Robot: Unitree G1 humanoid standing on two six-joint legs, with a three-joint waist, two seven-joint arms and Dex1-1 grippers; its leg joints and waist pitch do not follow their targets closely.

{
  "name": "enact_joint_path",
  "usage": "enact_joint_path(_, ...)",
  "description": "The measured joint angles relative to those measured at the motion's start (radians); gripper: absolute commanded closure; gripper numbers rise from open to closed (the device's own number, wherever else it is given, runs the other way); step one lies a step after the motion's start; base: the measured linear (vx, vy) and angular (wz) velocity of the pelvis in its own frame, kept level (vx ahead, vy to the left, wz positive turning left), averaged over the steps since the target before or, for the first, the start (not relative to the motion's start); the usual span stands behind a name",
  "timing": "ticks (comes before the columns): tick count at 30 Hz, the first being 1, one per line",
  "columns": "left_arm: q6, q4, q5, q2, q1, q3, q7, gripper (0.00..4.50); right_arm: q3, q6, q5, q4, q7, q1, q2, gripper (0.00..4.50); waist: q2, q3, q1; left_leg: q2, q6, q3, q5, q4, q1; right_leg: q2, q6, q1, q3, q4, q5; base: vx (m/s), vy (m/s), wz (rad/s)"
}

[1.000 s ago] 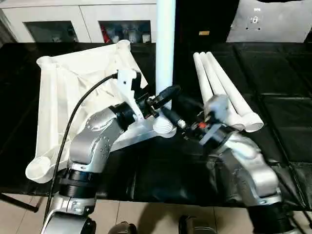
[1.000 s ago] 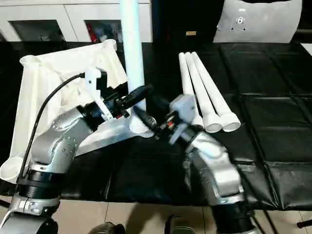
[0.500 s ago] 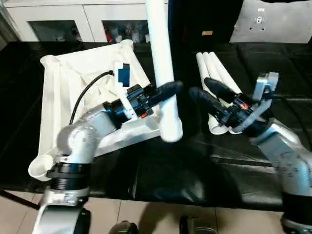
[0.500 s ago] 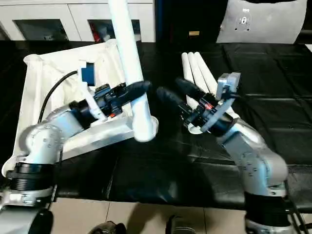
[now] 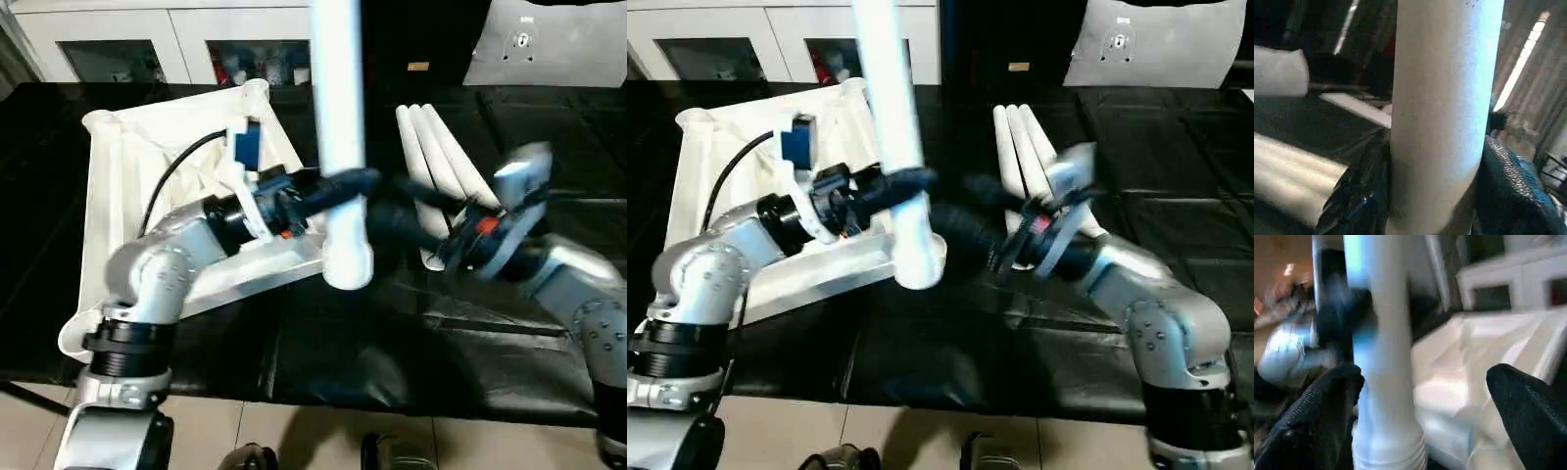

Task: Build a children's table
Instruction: Insert table leg to table base

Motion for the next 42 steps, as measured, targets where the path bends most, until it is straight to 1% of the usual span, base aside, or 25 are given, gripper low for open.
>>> enact_joint_path(3, -0.026, -0.046, 0.005, 0.015, 0.003, -0.052, -0.071, 2.53, 0.057, 0.0, -0.017, 0.012, 0.093, -0.007, -0.032, 0.0, -0.002, 0.001, -0.001, 0.0, 0.0, 0.0, 0.0, 0.0, 0.0, 0.0, 0.0, 0.0, 0.0, 0.0, 0.0, 0.0, 0.0, 0.0)
enact_joint_path(4, -0.029, -0.059, 0.007, 0.018, 0.006, -0.07, -0.089, 2.53, 0.067, 0.0, -0.017, 0.017, 0.113, -0.011, -0.036, 0.29, -0.002, 0.001, -0.001, 0.0, 0.0, 0.0, 0.0, 0.0, 0.0, 0.0, 0.0, 0.0, 0.0, 0.0, 0.0, 0.0, 0.0, 0.0)
enact_joint_path(6, -0.034, -0.07, 0.014, 0.024, 0.014, -0.098, -0.116, 2.53, 0.088, 0.001, -0.017, 0.024, 0.155, -0.022, -0.04, 0.38, -0.003, 0.002, -0.002, 0.0, 0.0, 0.0, 0.0, 0.0, 0.0, 0.0, 0.001, 0.0, 0.0, 0.001, -0.001, 0.0, 0.0, 0.0)
enact_joint_path(8, -0.034, -0.073, 0.017, 0.028, 0.017, -0.109, -0.123, 2.53, 0.101, 0.002, -0.017, 0.033, 0.175, -0.035, -0.041, 0.45, -0.003, 0.002, -0.002, 0.0, 0.0, 0.0, 0.0, 0.0, 0.0, 0.0, 0.002, 0.0, 0.0, 0.001, -0.001, 0.0, 0.0, 0.0)
enact_joint_path(9, -0.035, -0.078, 0.029, 0.033, 0.018, -0.122, -0.133, 2.53, 0.114, 0.003, -0.017, 0.048, 0.199, -0.045, -0.042, 0.77, -0.005, 0.002, -0.001, 0.0, 0.001, 0.0, 0.001, 0.0, 0.001, 0.0, 0.003, 0.0, 0.0, 0.001, -0.002, 0.0, 0.0, 0.0)
enact_joint_path(11, -0.047, -0.079, 0.045, 0.033, 0.019, -0.14, -0.14, 2.53, 0.121, 0.007, -0.017, 0.059, 0.229, -0.054, -0.049, 0.81, -0.008, 0.002, 0.0, 0.0, 0.001, 0.0, 0.001, 0.0, 0.001, 0.0, 0.004, 0.0, 0.0, 0.001, -0.002, 0.0, 0.0, 0.0)
enact_joint_path(13, -0.056, -0.079, 0.051, 0.031, 0.022, -0.148, -0.141, 2.53, 0.123, 0.01, -0.015, 0.061, 0.252, -0.064, -0.051, 1.1, -0.009, 0.002, 0.0, 0.0, 0.001, 0.001, 0.001, 0.0, 0.0, 0.0, 0.004, 0.0, 0.001, 0.001, -0.002, 0.0, 0.0, 0.0)
enact_joint_path(14, -0.059, -0.079, 0.054, 0.031, 0.022, -0.15, -0.142, 2.53, 0.123, 0.011, -0.013, 0.062, 0.26, -0.071, -0.051, 1.1, -0.009, 0.002, 0.0, 0.0, 0.001, 0.001, 0.001, 0.0, 0.0, 0.0, 0.003, 0.0, 0.001, 0.001, -0.002, 0.0, 0.0, 0.0)
enact_joint_path(15, -0.063, -0.078, 0.056, 0.031, 0.022, -0.155, -0.146, 2.53, 0.125, 0.016, -0.011, 0.062, 0.274, -0.078, -0.056, 1.26, -0.009, 0.002, 0.0, 0.0, 0.001, 0.001, 0.001, 0.0, 0.0, 0.0, 0.0, 0.0, 0.001, 0.001, 0.0, 0.0, 0.0, 0.0)
enact_joint_path(17, -0.066, -0.078, 0.058, 0.032, 0.022, -0.158, -0.154, 2.53, 0.132, 0.022, -0.009, 0.062, 0.289, -0.08, -0.062, 1.32, -0.011, 0.001, 0.001, 0.0, 0.001, 0.001, 0.001, 0.0, 0.0, 0.0, 0.0, 0.0, 0.0, 0.001, 0.0, 0.0, 0.0, 0.0)
enact_joint_path(18, -0.066, -0.078, 0.059, 0.032, 0.022, -0.158, -0.157, 2.53, 0.135, 0.026, -0.008, 0.062, 0.296, -0.08, -0.062, 1.5, -0.011, 0.001, 0.001, 0.0, 0.001, 0.001, 0.001, 0.0, 0.0, 0.0, 0.0, 0.0, 0.0, 0.001, 0.0, 0.0, 0.0, 0.0)
enact_joint_path(19, -0.066, -0.078, 0.062, 0.032, 0.022, -0.158, -0.158, 2.53, 0.136, 0.027, -0.008, 0.063, 0.301, -0.08, -0.062, 1.5, -0.011, 0.001, 0.0, 0.0, 0.001, 0.001, 0.001, 0.0, 0.0, 0.0, 0.0, 0.0, 0.0, 0.001, 0.0, 0.0, 0.0, 0.0)
enact_joint_path(21, -0.069, -0.078, 0.065, 0.033, 0.023, -0.163, -0.159, 2.53, 0.142, 0.03, -0.007, 0.068, 0.311, -0.08, -0.067, 1.77, -0.011, 0.001, 0.001, 0.0, 0.001, 0.001, 0.001, 0.0, 0.0, 0.0, 0.0, 0.0, 0.0, 0.002, 0.0, 0.0, 0.0, 0.0)
enact_joint_path(23, -0.073, -0.078, 0.067, 0.033, 0.024, -0.166, -0.16, 2.53, 0.148, 0.03, -0.008, 0.077, 0.32, -0.08, -0.069, 1.83, -0.011, 0.001, 0.001, 0.0, 0.001, 0.001, 0.001, 0.001, 0.0, 0.0, 0.0, 0.0, 0.0, 0.002, 0.0, 0.0, 0.0, 0.0)
enact_joint_path(25, -0.074, -0.077, 0.07, 0.033, 0.027, -0.167, -0.16, 2.53, 0.151, 0.03, -0.011, 0.078, 0.323, -0.08, -0.069, 2.11, -0.011, 0.001, 0.001, 0.0, 0.002, 0.001, 0.001, 0.001, 0.0, 0.0, 0.0, 0.0, 0.001, 0.002, 0.0, 0.0, 0.0, 0.0)
enact_joint_path(26, -0.074, -0.077, 0.071, 0.033, 0.028, -0.167, -0.16, 2.53, 0.152, 0.03, -0.013, 0.078, 0.324, -0.08, -0.068, 2.11, -0.011, 0.001, 0.001, 0.0, 0.002, 0.001, 0.001, 0.001, 0.0, 0.0, 0.0, 0.0, 0.0, 0.002, 0.0, 0.0, 0.0, 0.0)
enact_joint_path(27, -0.074, -0.074, 0.071, 0.033, 0.028, -0.167, -0.159, 2.54, 0.152, 0.029, -0.016, 0.078, 0.326, -0.08, -0.068, 2.23, -0.011, 0.001, 0.001, 0.0, 0.002, 0.001, 0.001, 0.001, 0.0, 0.0, 0.0, 0.0, 0.001, 0.002, 0.001, 0.0, 0.0, 0.0)
enact_joint_path(30, -0.074, -0.064, 0.072, 0.032, 0.028, -0.167, -0.159, 2.55, 0.153, 0.028, -0.027, 0.078, 0.327, -0.08, -0.066, 2.35, -0.011, 0.001, 0.001, 0.0, 0.002, 0.001, 0.001, 0.001, 0.0, 0.0, 0.0, 0.0, 0.001, 0.002, 0.001, 0.0, 0.0, 0.0)
enact_joint_path(35, -0.08, -0.055, 0.075, 0.035, 0.032, -0.166, -0.16, 2.55, 0.155, 0.018, -0.044, 0.078, 0.322, -0.077, -0.053, 2.41, -0.011, 0.001, 0.001, 0.0, 0.002, 0.001, 0.001, 0.002, 0.0, 0.0, 0.0, 0.001, 0.001, 0.002, 0.001, 0.0, 0.0, 0.0)
enact_joint_path(41, -0.105, -0.054, 0.106, 0.063, 0.096, -0.172, -0.161, 2.55, 0.181, -0.046, -0.094, 0.086, 0.271, -0.001, 0.013, 2.45, -0.011, 0.0, 0.001, 0.001, 0.002, 0.001, 0.001, 0.001, 0.0, 0.0, 0.0, 0.0, 0.0, 0.002, 0.001, 0.0, 0.0, 0.0)
enact_joint_path(42, -0.113, -0.053, 0.114, 0.063, 0.124, -0.175, -0.16, 2.55, 0.189, -0.063, -0.109, 0.087, 0.259, 0.026, 0.027, 2.46, -0.012, -0.001, 0.001, 0.001, 0.001, 0.001, 0.001, 0.001, 0.001, 0.0, 0.0, 0.002, 0.0, 0.002, 0.001, 0.0, 0.0, 0.0)
